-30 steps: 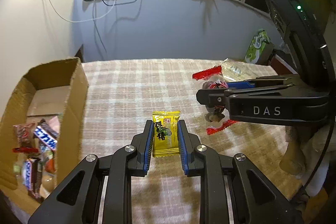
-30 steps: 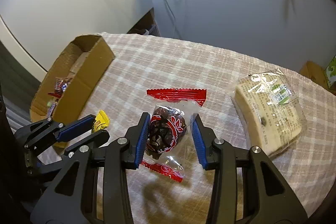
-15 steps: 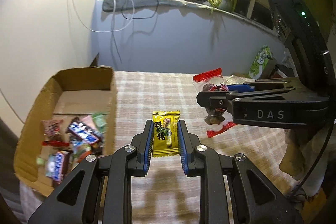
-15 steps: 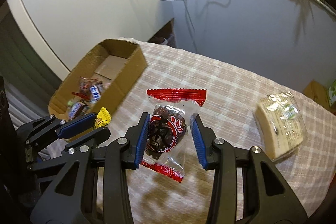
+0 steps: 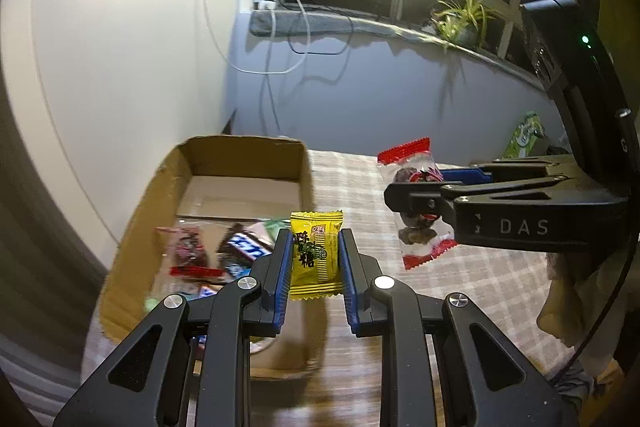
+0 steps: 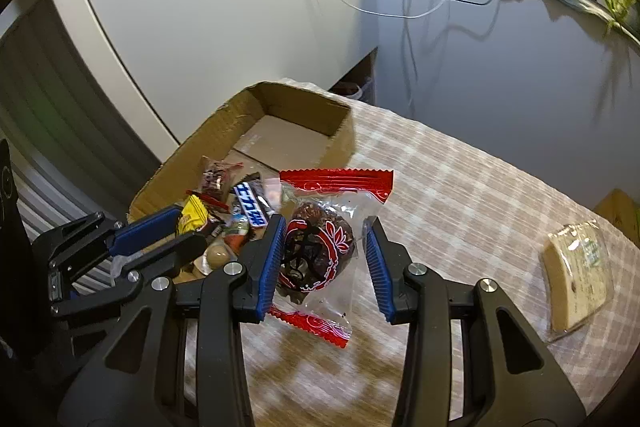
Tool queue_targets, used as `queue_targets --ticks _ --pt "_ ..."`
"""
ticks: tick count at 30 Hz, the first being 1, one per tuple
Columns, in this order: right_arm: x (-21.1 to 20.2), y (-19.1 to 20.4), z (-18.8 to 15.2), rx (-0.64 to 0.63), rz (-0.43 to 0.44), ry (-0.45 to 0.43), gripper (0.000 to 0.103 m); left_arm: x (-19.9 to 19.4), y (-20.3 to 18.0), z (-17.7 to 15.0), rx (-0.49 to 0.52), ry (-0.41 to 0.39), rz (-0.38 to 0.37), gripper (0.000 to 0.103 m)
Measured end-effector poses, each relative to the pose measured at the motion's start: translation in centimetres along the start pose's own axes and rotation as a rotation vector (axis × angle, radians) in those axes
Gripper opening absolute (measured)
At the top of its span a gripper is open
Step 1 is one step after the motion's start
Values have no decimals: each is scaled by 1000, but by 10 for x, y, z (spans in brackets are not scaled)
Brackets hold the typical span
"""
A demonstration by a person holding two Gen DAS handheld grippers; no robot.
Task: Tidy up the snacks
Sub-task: 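Carry the yellow packet and red-topped bag over the cardboard box with both tools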
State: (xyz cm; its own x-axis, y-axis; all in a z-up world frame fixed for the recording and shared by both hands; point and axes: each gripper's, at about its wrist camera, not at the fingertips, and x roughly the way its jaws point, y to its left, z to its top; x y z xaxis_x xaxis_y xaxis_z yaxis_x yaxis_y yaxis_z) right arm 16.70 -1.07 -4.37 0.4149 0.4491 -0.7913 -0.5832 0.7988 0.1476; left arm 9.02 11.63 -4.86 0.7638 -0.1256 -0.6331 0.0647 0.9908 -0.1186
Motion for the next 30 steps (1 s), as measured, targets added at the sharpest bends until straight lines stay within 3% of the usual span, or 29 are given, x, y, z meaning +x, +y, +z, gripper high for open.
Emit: queue_targets --ticks 15,30 --pt "38 51 28 -54 60 20 42 -1 51 -7 -59 0 62 21" --pt "82 69 45 -75 85 73 42 11 78 -10 -97 20 78 21"
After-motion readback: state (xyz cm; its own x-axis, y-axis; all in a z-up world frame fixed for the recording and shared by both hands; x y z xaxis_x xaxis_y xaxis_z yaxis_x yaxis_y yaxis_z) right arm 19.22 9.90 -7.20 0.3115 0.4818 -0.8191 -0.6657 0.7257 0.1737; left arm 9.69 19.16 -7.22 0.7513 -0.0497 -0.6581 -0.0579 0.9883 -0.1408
